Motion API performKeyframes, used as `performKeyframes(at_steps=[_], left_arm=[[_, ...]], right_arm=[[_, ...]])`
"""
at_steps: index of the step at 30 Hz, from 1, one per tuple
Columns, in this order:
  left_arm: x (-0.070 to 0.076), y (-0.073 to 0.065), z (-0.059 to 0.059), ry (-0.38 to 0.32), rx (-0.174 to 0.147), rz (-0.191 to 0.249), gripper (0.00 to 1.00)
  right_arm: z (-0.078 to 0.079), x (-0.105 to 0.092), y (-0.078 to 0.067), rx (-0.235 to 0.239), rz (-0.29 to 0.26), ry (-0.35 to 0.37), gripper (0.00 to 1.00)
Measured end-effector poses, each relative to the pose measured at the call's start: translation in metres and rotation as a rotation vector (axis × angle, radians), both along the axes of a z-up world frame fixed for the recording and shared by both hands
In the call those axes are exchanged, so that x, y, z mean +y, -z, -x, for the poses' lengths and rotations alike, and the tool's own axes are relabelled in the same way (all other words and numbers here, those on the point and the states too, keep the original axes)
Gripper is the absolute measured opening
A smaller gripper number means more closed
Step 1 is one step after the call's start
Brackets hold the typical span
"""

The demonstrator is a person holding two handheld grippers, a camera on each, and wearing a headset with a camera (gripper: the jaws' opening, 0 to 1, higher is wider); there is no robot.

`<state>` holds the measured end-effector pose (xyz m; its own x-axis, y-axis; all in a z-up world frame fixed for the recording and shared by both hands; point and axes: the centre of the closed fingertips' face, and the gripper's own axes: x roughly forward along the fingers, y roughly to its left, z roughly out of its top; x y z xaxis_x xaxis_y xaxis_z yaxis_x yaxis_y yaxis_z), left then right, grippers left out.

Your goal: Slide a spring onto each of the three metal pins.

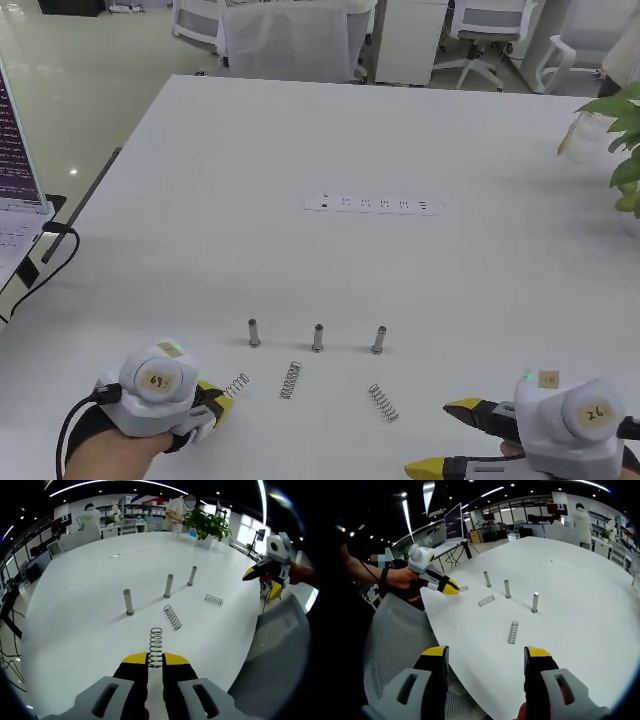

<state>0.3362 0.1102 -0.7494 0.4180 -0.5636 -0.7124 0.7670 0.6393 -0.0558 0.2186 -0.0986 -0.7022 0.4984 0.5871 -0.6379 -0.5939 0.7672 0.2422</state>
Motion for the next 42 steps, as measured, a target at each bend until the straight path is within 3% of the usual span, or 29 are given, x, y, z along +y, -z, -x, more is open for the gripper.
performKeyframes(at_steps=[5, 15, 25, 33, 42], left_arm=[[-0.004, -0.006, 0.006, 0.031, -0.010, 0.003, 0.02], [-0.027, -0.024, 0.015, 0.103, -0.037, 0.026, 0.02], [-0.049, -0.030, 0.033, 0.180, -0.039, 0.040, 0.02], [-0.064, -0.035, 0.044, 0.217, -0.040, 0.053, 0.02], [-0.081, -0.045, 0.051, 0.262, -0.057, 0.073, 0.02]], right_arm=[[-0.001, 0.004, 0.000, -0.003, -0.008, -0.003, 0.59], [-0.001, 0.019, 0.002, -0.004, -0.015, -0.036, 0.57], [-0.004, 0.042, 0.004, -0.006, -0.034, -0.092, 0.54], [-0.013, 0.054, 0.001, -0.025, -0.061, -0.103, 0.48], [-0.033, 0.056, -0.009, -0.033, -0.140, -0.045, 0.41]])
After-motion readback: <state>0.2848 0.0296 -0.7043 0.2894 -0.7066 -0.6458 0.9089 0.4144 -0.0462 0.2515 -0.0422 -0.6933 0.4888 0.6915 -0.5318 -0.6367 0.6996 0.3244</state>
